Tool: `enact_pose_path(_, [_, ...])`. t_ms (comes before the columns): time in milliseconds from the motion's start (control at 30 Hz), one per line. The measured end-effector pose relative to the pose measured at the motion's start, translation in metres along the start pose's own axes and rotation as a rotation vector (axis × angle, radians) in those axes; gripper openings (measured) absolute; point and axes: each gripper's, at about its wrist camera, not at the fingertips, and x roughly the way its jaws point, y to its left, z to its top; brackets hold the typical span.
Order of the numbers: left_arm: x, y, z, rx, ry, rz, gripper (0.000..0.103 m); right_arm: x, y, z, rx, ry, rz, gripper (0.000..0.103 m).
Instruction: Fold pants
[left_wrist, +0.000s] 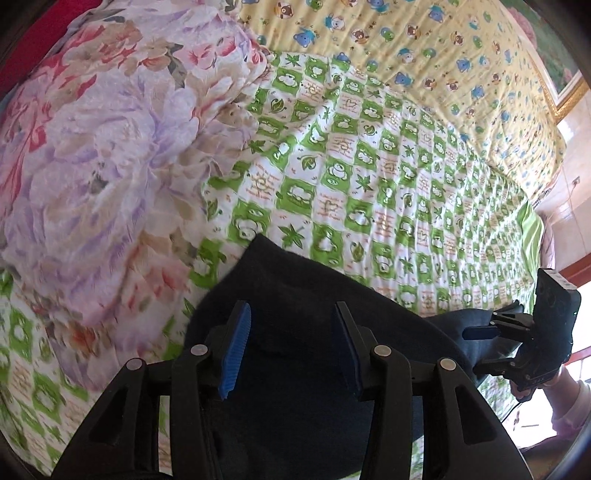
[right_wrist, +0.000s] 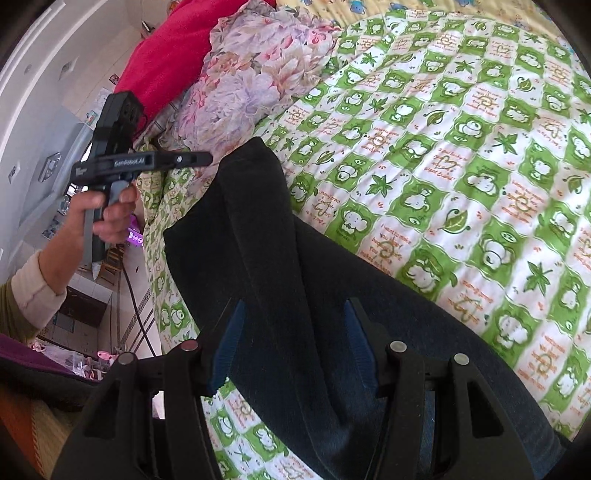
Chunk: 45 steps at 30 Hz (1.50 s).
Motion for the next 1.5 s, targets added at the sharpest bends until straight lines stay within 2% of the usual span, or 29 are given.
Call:
enact_pose_path(67, [0.006, 0.005, 0.009, 0.027, 0.015, -0.001, 0.053, 0.004, 0.001, 0.002, 0.000, 0.010, -0.001, 0.057])
enact_pose_path(233, [0.033, 0.025, 0.029, 0.045, 0.094, -0.040, 0.055, 0.015, 0.000, 0.008, 0.001, 0.040, -0.004, 0.057])
enact_pose_path(433, [0.073, 0.040, 0.041, 0.063, 0.227, -0.109, 0.055, 0.025, -0.001, 0.016, 0.010, 0.066, -0.008, 0.057])
enact_pose_path(567, [0.081, 0.036, 0.043, 0.104, 0.253, -0.125, 0.050, 0.027, -0.003, 0.020, 0.023, 0.062, -0.005, 0.057])
enact_pose_path(633, [0.080, 0.036, 0.042, 0.124, 0.244, -0.122, 0.044, 0.028, -0.001, 0.022, 0.019, 0.056, -0.002, 0.057])
enact_pose_path(700, [0.077, 0.034, 0.040, 0.135, 0.232, -0.121, 0.032, 0.030, 0.002, 0.023, 0.003, 0.057, -0.003, 0.047])
enact_pose_path(733, [0.073, 0.032, 0.039, 0.144, 0.221, -0.114, 0.030, 0.031, 0.004, 0.023, -0.007, 0.057, 0.000, 0.035])
enact_pose_path(767, [0.071, 0.031, 0.039, 0.149, 0.213, -0.108, 0.023, 0.031, 0.005, 0.023, -0.013, 0.056, 0.004, 0.020])
enact_pose_path(800, [0.067, 0.030, 0.038, 0.155, 0.201, -0.101, 0.020, 0.031, 0.006, 0.023, -0.018, 0.055, 0.006, 0.014])
enact_pose_path(867, [0.059, 0.028, 0.036, 0.167, 0.179, -0.096, 0.013, 0.029, 0.011, 0.022, -0.039, 0.043, 0.003, 0.008])
enact_pose_path(1133, [0.009, 0.013, 0.011, 0.199, 0.078, -0.107, 0.006, 0.012, 0.043, 0.015, -0.125, 0.006, 0.042, 0.006])
enact_pose_path(1500, [-0.031, 0.004, -0.045, 0.146, -0.005, -0.115, 0.004, 0.006, 0.070, -0.013, -0.197, 0.041, 0.069, 0.006])
